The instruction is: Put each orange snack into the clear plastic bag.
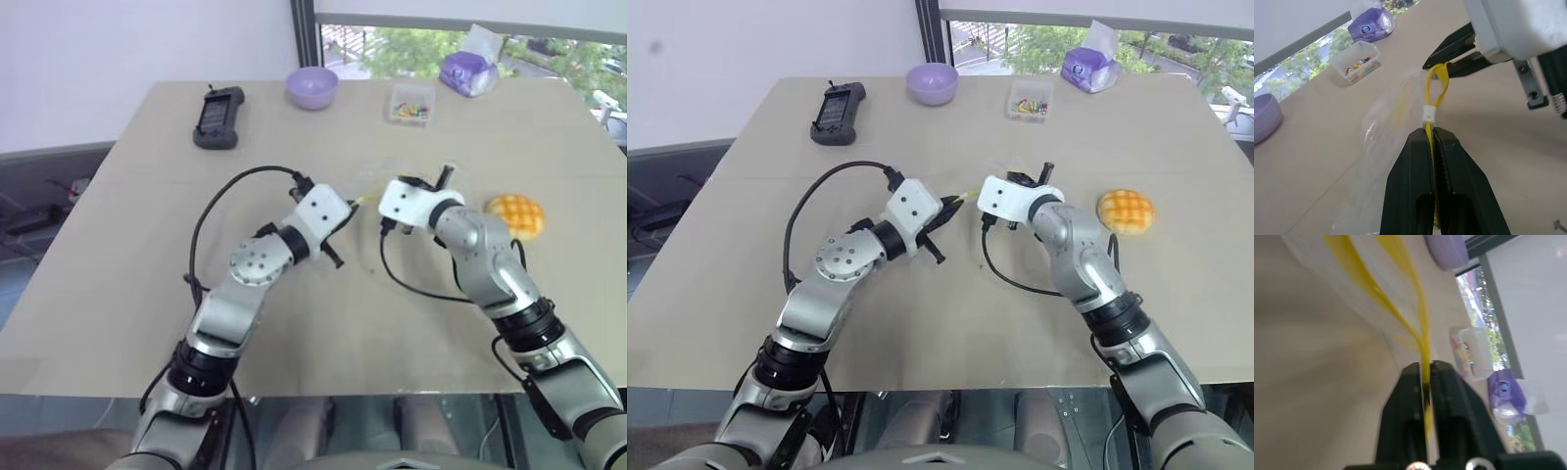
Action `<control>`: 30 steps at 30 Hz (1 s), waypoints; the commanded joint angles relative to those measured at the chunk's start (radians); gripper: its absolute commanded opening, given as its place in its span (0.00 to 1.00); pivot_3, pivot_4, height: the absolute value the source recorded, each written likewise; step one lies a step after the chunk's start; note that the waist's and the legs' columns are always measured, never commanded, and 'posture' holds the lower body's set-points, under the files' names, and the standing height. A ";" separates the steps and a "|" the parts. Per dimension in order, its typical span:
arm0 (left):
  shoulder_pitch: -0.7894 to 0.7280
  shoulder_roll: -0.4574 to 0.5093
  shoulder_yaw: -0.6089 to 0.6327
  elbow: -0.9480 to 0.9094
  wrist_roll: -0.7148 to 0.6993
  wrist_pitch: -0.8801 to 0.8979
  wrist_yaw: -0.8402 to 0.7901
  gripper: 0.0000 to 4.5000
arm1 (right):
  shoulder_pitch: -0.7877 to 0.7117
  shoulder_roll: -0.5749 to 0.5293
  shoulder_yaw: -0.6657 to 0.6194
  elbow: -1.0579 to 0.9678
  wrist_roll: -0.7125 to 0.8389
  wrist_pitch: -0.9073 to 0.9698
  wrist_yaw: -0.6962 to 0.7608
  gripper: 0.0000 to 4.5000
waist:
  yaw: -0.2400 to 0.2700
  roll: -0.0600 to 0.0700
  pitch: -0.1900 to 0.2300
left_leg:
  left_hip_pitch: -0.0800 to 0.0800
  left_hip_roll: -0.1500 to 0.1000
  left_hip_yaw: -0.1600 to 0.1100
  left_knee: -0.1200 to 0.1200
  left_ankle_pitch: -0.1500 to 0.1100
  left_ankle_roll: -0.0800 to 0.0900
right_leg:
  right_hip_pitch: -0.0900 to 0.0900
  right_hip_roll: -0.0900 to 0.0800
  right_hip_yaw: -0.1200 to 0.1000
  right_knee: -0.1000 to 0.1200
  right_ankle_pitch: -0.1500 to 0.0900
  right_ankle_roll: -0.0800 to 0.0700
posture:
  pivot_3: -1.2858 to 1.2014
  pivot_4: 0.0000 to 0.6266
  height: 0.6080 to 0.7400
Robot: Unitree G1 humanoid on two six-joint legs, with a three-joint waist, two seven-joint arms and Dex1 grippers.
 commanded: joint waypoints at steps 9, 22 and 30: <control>0.041 0.024 0.009 0.037 0.023 -0.227 -0.008 0.00 | 0.060 -0.148 -0.172 -0.215 0.243 0.107 0.294 0.83 | 0.006 0.000 0.000 | -0.001 0.000 0.000 -0.001 0.000 0.000 | 0.000 0.000 0.000 -0.001 0.000 0.000 | 0.52 0.24 1.00; 0.097 0.045 0.009 0.255 0.068 -0.629 -0.004 0.00 | 0.012 0.010 -0.508 -0.346 0.747 0.831 0.353 0.75 | 0.009 0.000 0.000 | 0.000 0.003 0.000 -0.001 0.000 0.000 | 0.000 -0.001 0.000 -0.001 0.000 0.000 | 0.52 0.24 1.00; 0.105 0.041 0.015 0.288 0.068 -0.689 -0.008 0.00 | -0.017 0.101 -0.532 -0.336 0.880 0.901 0.210 0.03 | 0.007 0.000 0.000 | -0.001 0.004 0.000 -0.001 0.000 0.000 | -0.002 -0.001 0.000 0.000 0.000 0.000 | 0.52 0.24 1.00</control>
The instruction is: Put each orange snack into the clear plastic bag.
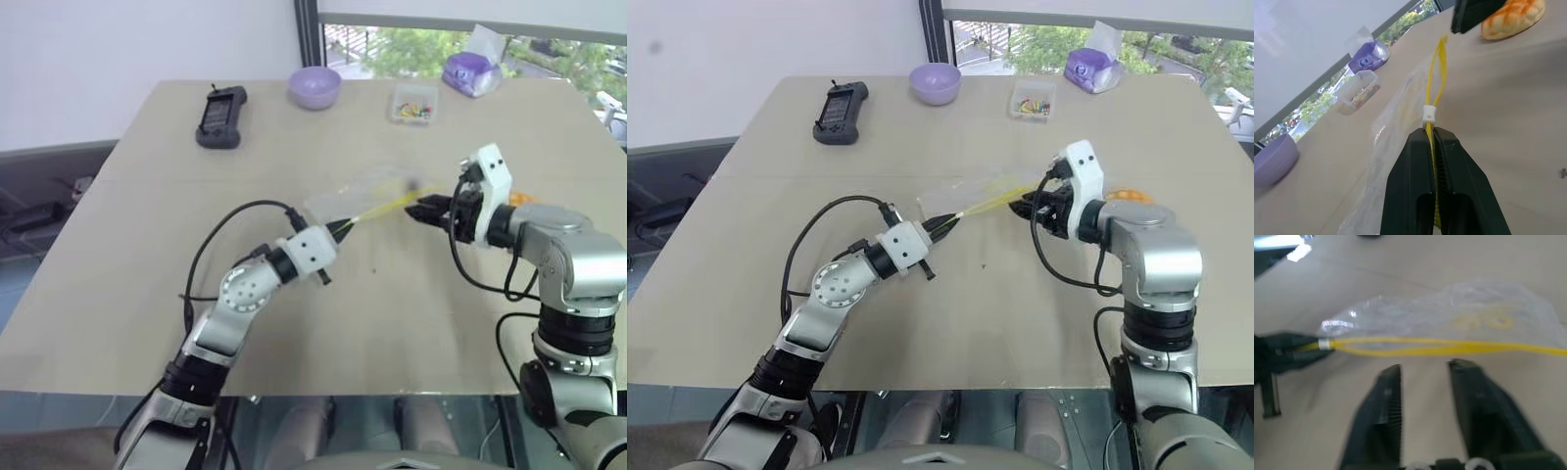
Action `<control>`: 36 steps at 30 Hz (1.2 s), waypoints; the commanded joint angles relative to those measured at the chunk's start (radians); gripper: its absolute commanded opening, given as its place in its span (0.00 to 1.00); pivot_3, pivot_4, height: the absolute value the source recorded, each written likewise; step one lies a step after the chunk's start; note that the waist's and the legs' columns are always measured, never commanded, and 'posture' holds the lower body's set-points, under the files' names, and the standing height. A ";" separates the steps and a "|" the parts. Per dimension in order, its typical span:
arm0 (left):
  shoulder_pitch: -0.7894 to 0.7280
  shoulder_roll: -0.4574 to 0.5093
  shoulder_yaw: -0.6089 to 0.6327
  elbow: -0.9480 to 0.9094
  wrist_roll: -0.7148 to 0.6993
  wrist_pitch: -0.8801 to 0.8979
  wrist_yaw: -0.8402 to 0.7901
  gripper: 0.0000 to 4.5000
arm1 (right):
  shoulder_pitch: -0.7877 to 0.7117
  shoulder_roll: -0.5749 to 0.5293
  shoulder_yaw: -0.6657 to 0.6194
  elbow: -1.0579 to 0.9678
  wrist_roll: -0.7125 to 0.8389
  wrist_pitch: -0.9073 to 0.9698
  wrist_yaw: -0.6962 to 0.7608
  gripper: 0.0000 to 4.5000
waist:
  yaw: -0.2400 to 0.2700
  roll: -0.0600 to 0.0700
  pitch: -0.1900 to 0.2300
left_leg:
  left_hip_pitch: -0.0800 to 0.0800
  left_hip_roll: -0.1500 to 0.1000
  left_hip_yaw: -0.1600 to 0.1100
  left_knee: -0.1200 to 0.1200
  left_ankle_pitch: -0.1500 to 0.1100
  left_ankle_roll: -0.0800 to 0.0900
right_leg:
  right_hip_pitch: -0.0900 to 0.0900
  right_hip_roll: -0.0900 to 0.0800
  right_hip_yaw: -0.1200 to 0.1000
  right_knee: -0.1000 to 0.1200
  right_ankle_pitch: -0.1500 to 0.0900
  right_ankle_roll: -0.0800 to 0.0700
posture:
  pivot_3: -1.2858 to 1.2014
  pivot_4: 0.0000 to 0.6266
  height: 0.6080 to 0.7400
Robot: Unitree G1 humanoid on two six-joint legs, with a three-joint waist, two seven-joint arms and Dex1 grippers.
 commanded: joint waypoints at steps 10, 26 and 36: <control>-0.001 -0.013 0.017 -0.022 -0.008 -0.026 0.000 0.00 | 0.003 0.044 0.079 0.009 0.135 -0.050 -0.150 0.01 | -0.004 0.000 0.000 | -0.001 0.000 0.001 0.000 0.000 0.000 | -0.002 0.000 0.001 0.001 0.000 0.000 | 0.52 0.24 1.00; -0.013 -0.025 0.004 -0.028 -0.018 -0.038 -0.037 0.00 | 0.006 -0.021 0.294 0.156 -0.017 -0.455 -0.290 0.01 | -0.008 0.000 0.000 | -0.001 0.000 0.001 0.000 0.000 0.000 | -0.002 0.000 0.001 0.001 0.000 0.000 | 0.52 0.24 1.00; -0.039 -0.046 -0.006 -0.022 -0.029 -0.045 -0.076 0.00 | 0.057 -0.244 0.521 0.374 -0.299 -1.192 -0.223 0.48 | -0.008 0.000 0.000 | -0.001 -0.003 0.003 0.000 0.000 0.000 | -0.002 0.000 0.002 0.001 0.000 0.000 | 0.52 0.24 1.00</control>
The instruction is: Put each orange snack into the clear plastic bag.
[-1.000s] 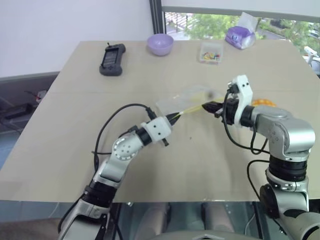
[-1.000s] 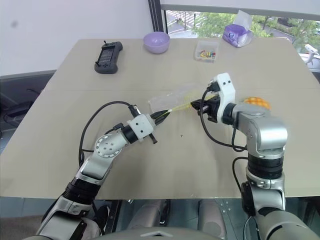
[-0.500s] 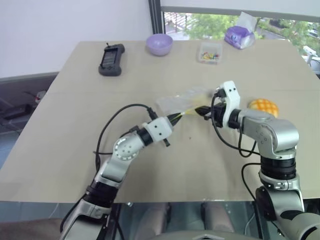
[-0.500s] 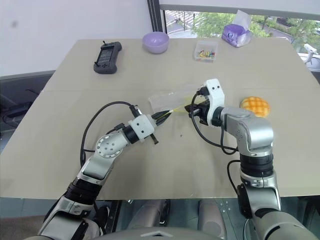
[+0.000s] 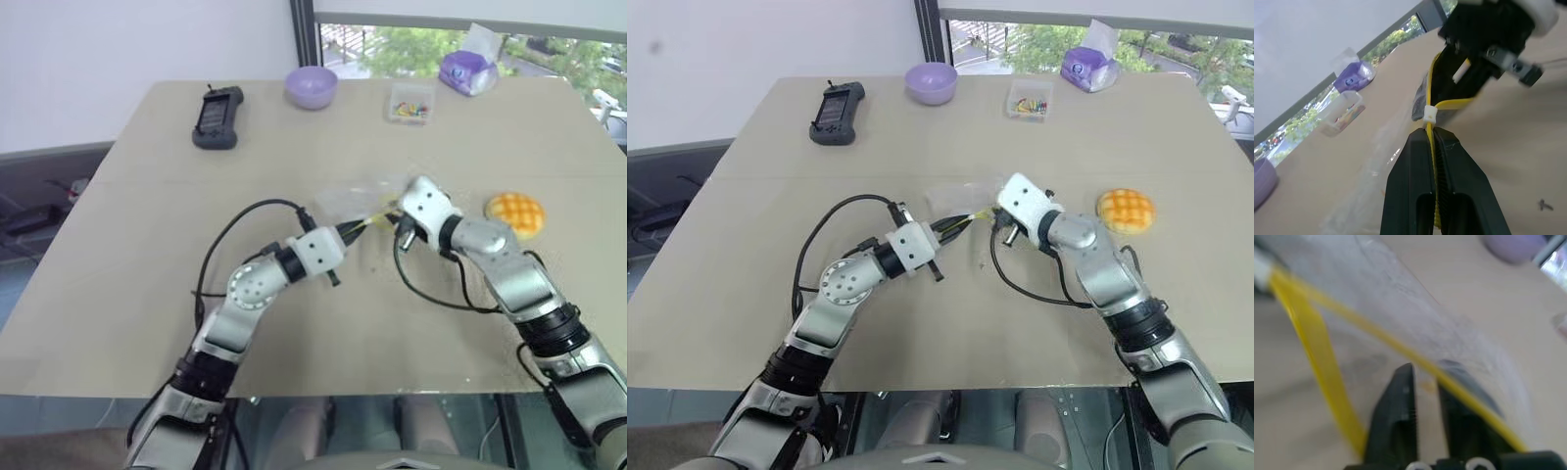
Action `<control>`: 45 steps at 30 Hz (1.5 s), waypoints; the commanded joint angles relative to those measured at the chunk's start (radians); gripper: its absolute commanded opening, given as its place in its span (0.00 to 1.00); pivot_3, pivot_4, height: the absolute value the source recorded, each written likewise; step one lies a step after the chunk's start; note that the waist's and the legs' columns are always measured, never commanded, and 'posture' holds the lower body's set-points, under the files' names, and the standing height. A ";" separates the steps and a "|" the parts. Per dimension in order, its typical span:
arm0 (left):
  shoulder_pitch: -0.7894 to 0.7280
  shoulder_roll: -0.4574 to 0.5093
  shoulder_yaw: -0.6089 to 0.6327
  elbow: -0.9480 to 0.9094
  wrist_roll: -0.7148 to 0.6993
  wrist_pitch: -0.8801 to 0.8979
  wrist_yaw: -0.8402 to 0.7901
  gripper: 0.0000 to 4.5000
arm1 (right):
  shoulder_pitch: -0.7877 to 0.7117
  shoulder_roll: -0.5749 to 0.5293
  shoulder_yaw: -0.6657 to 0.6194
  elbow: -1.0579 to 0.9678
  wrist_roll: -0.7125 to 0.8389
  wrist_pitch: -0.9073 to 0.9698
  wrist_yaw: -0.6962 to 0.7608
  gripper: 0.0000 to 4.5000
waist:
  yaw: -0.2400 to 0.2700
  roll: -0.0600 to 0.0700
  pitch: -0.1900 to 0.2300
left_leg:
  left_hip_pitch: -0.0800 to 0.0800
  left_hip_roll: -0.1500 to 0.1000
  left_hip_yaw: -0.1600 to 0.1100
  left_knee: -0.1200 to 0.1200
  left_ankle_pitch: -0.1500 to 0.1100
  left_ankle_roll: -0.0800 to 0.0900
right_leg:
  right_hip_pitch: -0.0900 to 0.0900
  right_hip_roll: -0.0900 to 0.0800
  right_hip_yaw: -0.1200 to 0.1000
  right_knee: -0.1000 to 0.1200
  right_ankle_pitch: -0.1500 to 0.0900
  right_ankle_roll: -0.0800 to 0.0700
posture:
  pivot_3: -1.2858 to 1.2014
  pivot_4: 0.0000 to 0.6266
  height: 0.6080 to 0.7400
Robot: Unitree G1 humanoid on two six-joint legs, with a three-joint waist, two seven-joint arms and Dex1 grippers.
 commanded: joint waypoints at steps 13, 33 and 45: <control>-0.016 -0.009 0.020 -0.025 -0.001 -0.009 0.005 0.00 | -0.020 -0.110 0.023 0.259 -0.306 -0.489 -0.059 0.99 | 0.001 0.000 0.000 | 0.000 0.000 0.000 0.000 0.000 0.000 | 0.000 0.000 0.000 0.000 0.000 0.000 | 0.52 0.24 1.00; -0.032 -0.043 0.045 -0.005 0.079 0.058 0.125 0.00 | 0.037 -0.239 -0.588 0.292 0.373 0.032 0.091 0.99 | 0.015 -0.001 0.000 | 0.001 0.000 0.000 0.001 0.000 0.000 | 0.004 0.000 0.000 -0.001 0.000 0.000 | 0.52 0.24 1.00; -0.039 -0.032 0.048 0.006 0.082 0.063 0.121 0.00 | 0.005 -0.201 -0.609 0.365 0.403 0.335 0.015 0.99 | 0.010 -0.001 0.000 | 0.001 0.001 0.003 -0.001 0.000 0.000 | 0.002 0.000 0.002 0.000 0.000 0.000 | 0.52 0.24 1.00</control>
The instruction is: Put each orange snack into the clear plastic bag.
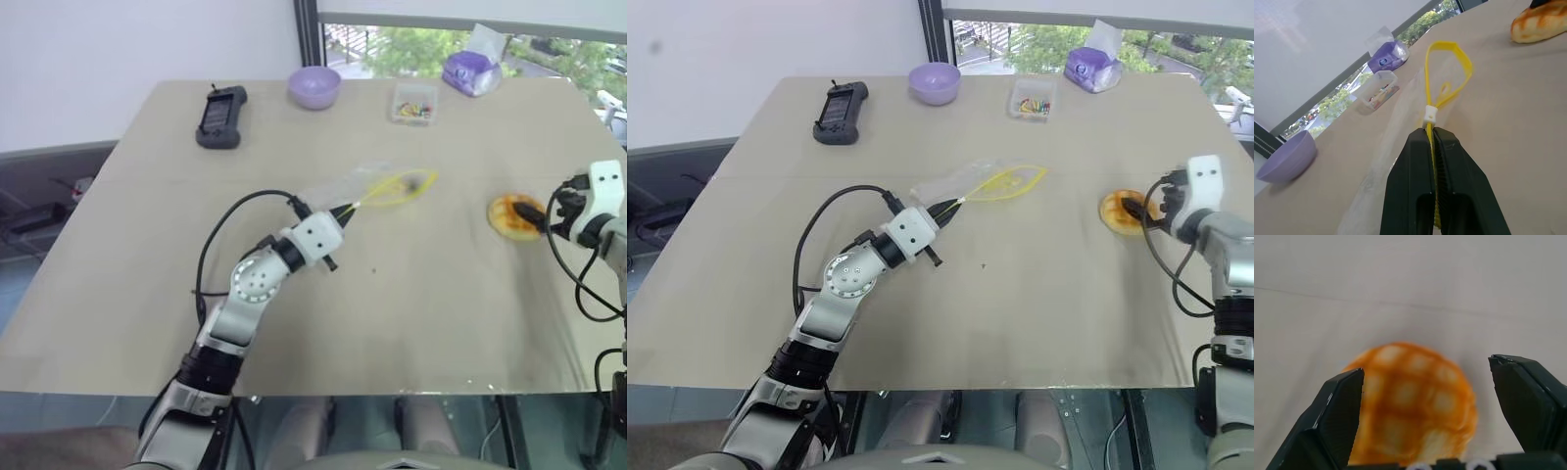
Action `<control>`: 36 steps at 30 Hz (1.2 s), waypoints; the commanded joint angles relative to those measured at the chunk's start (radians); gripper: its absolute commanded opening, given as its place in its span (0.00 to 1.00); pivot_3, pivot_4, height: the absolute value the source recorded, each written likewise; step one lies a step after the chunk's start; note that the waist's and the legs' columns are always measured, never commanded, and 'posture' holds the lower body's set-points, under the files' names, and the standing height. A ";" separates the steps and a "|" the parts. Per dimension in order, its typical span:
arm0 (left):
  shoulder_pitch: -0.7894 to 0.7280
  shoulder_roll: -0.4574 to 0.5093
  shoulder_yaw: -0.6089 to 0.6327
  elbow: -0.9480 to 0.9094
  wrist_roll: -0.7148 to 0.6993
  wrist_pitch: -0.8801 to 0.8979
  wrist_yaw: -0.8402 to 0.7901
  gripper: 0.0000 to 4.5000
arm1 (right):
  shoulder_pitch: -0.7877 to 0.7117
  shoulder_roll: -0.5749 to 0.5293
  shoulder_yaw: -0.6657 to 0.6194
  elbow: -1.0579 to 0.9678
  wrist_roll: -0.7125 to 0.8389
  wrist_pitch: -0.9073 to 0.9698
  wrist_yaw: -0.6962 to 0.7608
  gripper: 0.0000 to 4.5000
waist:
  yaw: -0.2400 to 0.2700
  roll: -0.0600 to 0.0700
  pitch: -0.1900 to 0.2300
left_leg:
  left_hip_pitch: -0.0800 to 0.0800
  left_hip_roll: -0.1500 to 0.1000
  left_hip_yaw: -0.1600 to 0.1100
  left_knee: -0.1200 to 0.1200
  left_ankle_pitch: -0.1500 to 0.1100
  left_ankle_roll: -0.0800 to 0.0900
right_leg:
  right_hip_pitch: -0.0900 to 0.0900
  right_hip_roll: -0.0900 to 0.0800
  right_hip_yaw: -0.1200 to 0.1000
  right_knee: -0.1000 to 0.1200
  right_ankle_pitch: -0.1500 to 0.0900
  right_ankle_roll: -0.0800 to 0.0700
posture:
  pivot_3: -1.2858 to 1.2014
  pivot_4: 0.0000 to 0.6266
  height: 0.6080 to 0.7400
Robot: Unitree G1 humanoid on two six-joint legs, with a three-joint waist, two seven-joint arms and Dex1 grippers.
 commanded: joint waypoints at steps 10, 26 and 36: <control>-0.007 0.013 0.014 -0.027 -0.002 0.001 0.004 0.00 | -0.046 0.017 0.000 -0.013 0.059 0.195 0.016 0.99 | -0.002 0.000 0.000 | 0.000 0.000 0.000 0.000 0.000 0.000 | 0.000 0.000 0.000 0.000 0.000 0.000 | 0.52 0.24 1.00; -0.001 0.019 0.014 -0.038 0.000 0.010 0.008 0.00 | -0.010 -0.025 0.232 0.091 -0.178 0.104 0.047 0.85 | 0.002 -0.006 -0.004 | 0.003 0.000 -0.003 0.004 0.000 0.000 | 0.006 0.000 -0.004 -0.001 0.000 0.000 | 0.52 0.24 1.00; 0.000 0.020 0.013 -0.039 0.005 0.011 0.012 0.00 | -0.029 -0.017 0.225 0.103 -0.199 0.065 0.061 0.02 | 0.015 -0.009 -0.006 | 0.003 -0.001 -0.007 0.005 0.000 0.000 | 0.008 0.000 -0.006 -0.001 0.000 0.000 | 0.52 0.24 1.00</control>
